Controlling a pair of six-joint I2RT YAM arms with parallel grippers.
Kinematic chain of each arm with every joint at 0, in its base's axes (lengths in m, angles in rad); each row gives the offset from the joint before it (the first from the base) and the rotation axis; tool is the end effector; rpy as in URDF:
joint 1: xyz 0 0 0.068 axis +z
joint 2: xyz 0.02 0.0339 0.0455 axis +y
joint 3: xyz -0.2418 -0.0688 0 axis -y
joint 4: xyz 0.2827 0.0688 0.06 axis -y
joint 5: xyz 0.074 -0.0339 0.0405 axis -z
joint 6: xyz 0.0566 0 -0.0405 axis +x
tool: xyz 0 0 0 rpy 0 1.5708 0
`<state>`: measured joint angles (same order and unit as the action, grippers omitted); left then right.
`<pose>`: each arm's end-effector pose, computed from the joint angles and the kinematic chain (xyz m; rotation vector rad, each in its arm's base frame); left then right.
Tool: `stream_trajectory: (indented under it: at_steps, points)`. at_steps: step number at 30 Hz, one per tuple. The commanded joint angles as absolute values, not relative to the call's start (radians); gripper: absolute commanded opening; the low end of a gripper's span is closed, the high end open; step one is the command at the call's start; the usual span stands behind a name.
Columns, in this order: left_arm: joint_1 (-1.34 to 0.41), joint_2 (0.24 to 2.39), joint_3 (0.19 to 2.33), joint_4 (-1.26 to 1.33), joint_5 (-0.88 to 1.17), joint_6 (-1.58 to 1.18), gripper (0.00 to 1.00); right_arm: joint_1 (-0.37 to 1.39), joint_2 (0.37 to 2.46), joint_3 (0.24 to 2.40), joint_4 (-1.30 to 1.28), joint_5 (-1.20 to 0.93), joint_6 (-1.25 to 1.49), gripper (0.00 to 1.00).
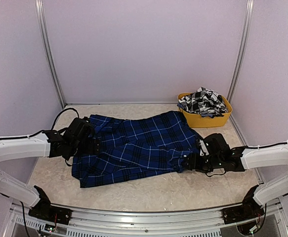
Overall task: Fold and stack the long sleeve shirts
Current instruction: Fold the sleeve of the 1/3-folded shirt.
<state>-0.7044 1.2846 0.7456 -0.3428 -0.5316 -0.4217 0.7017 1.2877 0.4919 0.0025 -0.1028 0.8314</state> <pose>0.2496 -0.1745 0.1571 0.1011 2.2982 0.0886 0.2136 0.1881 0.0928 0.1107 2.5279 0.8125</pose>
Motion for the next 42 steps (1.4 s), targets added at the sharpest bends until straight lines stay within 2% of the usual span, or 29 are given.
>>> stream_trajectory:
  at_steps: [1,11,23,26,31,33,42]
  points:
    - [-0.72,1.304,0.776,-0.323,-0.554,-0.413,0.99,0.693,1.25,0.428,0.14,-0.152,0.922,0.64]
    - [-0.743,1.333,0.783,-0.321,-0.564,-0.417,0.99,0.683,1.284,0.437,0.206,-0.163,0.926,0.65]
    - [-0.759,1.363,0.8,-0.317,-0.576,-0.41,0.99,0.631,1.413,0.508,0.211,-0.147,0.863,0.53]
    - [-0.765,1.372,0.807,-0.322,-0.582,-0.407,0.99,0.615,1.42,0.507,0.231,-0.152,0.857,0.41]
    - [-0.77,1.389,0.815,-0.325,-0.59,-0.402,0.99,0.597,1.401,0.541,0.194,-0.146,0.804,0.1]
    - [-0.771,1.392,0.817,-0.324,-0.594,-0.403,0.99,0.589,1.39,0.573,0.149,-0.131,0.765,0.0]
    - [-0.775,1.392,0.813,-0.317,-0.589,-0.396,0.99,0.494,1.417,0.728,-0.068,-0.123,0.543,0.0]
